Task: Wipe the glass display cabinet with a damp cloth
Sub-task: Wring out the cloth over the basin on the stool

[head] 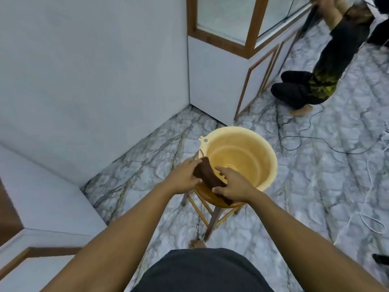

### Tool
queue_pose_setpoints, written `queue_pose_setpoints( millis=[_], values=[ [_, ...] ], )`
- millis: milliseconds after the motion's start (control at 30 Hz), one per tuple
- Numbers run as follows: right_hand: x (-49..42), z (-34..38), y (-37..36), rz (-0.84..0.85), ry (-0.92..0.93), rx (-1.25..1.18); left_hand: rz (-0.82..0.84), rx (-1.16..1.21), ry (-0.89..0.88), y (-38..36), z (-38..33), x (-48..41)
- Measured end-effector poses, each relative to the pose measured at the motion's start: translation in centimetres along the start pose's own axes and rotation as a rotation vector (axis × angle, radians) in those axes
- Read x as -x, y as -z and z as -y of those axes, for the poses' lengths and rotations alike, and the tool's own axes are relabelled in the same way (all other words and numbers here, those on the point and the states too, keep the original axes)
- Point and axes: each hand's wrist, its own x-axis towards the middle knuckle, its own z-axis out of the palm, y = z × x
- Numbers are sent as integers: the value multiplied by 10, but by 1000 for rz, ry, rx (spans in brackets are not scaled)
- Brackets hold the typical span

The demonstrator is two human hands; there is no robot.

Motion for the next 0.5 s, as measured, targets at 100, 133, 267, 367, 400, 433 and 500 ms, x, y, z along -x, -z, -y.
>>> queue_pose_setpoints(
  millis=[100,133,267,367,400,433,500],
  values=[
    [0,0,-7,29,-13,-7,50,-27,44,-8,3,-5],
    [2,0,-9,25,-29,10,67,-37,51,-11,5,-6],
    [3,-1,-12,-62,-38,52,67,-80,44,-14,7,-14],
    [5,-3,-15,-142,-27,56,66,-104,42,-12,7,-17],
    [6,-3,-15,-170,-21,44,66,-106,39,-12,7,-18],
    [6,-3,-16,-194,-17,31,68,-113,34,-11,7,-20],
    [7,-1,-15,-227,-9,6,67,-133,22,-11,6,-21]
  ],
)
